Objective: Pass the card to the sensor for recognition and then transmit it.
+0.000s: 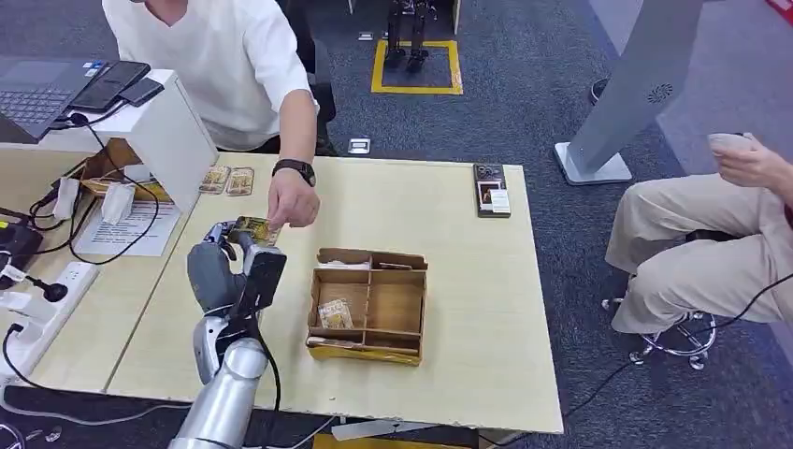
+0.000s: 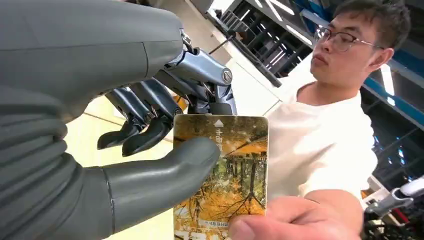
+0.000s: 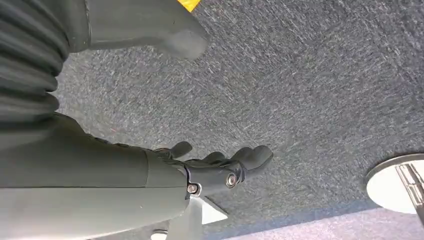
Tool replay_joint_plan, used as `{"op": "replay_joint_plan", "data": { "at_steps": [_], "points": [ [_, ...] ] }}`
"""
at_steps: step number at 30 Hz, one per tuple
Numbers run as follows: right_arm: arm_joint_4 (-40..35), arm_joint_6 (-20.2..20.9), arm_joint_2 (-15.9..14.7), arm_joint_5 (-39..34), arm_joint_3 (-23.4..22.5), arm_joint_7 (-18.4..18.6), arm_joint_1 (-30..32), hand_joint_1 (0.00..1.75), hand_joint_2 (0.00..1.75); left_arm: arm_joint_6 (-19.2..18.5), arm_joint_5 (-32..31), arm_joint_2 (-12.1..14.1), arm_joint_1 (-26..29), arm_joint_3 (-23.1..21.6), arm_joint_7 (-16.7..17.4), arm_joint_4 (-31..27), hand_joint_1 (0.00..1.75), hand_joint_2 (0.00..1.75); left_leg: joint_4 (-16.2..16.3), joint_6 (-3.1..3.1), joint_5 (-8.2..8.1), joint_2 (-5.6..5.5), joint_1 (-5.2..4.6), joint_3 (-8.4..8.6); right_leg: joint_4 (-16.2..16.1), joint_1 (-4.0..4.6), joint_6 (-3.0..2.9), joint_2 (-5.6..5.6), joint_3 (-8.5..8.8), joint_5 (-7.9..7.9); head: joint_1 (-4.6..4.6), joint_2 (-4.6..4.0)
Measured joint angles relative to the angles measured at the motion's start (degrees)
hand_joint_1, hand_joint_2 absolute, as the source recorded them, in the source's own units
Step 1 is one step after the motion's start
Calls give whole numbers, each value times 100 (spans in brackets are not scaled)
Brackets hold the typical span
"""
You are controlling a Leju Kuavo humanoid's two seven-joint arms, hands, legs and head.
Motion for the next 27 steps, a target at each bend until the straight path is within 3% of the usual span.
{"op": "replay_joint_plan", "data": {
  "at_steps": [7,8,11,12,20,27],
  "points": [
    [28,0,-13,9,0,24,-5,0,175,2,-241,-85,-85,237,-70,160,175,175,0,0,0,0,0,-1,0,0,0,0,-1,0,0,-2],
    [31,0,-13,9,0,26,-8,0,175,2,-258,-107,-93,265,-112,171,147,175,0,0,0,0,0,-1,0,0,0,0,-1,0,0,0],
    [33,0,-15,4,0,33,-7,0,175,2,-254,-171,-109,344,-203,203,147,175,0,0,0,0,0,-1,0,0,0,0,-1,0,0,0],
    [33,0,-15,4,0,33,-8,0,175,2,-254,-175,-109,346,-219,203,0,175,0,0,0,0,0,-1,0,0,0,0,-2,0,0,0],
    [46,0,-15,-28,0,33,-8,0,175,4,-367,-315,-65,354,-492,160,0,175,0,0,0,-1,0,-2,0,0,0,-1,-1,0,0,0],
    [44,0,-15,-186,0,31,-4,0,175,4,-223,-365,35,344,-881,-321,0,175,0,0,0,-1,0,-3,0,0,0,-1,-2,0,2,-2]
  ]
}}
